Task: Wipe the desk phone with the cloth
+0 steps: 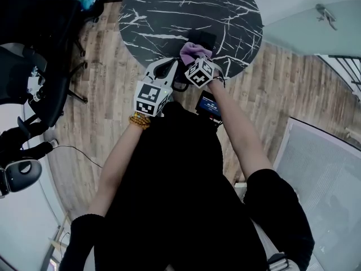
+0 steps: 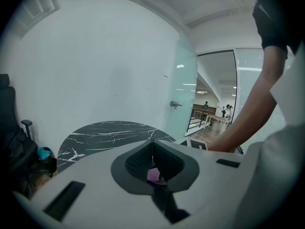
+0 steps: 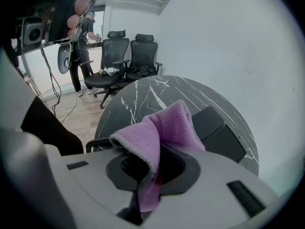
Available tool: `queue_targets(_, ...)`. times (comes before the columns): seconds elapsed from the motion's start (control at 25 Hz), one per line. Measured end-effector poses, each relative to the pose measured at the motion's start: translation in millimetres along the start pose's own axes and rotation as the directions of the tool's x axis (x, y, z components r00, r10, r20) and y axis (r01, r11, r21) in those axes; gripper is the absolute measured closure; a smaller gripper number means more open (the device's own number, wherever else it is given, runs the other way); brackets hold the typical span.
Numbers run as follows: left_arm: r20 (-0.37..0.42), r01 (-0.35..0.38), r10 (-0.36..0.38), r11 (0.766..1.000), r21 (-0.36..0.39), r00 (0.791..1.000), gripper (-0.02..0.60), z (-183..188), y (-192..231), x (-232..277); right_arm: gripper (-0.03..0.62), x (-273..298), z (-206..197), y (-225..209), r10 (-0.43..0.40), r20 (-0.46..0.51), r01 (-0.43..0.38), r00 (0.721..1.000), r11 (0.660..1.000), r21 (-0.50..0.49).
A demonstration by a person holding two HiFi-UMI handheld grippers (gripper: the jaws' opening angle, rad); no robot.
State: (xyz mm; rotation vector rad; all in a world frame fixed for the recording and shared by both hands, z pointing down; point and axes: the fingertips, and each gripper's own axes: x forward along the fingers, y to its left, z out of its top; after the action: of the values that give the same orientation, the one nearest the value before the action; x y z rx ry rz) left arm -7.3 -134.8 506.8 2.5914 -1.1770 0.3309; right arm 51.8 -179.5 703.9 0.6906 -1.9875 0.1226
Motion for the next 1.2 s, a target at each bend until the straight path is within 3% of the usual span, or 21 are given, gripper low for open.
queue_targets(0.84, -0.003, -0.015, 0.015, 1.0, -0.006, 1.0, 0.566, -8.0, -3.2, -9.4, 0.536, 4.0, -17.3, 38.7, 0.141, -0.046, -0.142, 0.989, 0.99, -0.013)
queue_targets(1.2, -0.001, -0.013, 0.013, 1.0, -0.004, 1.0, 0.567, -5.6, -0.6, -10.3, 0.536, 3.2, -19.3, 47.1, 0.213, -0.059, -0.212, 0.975, 0.977, 0.036)
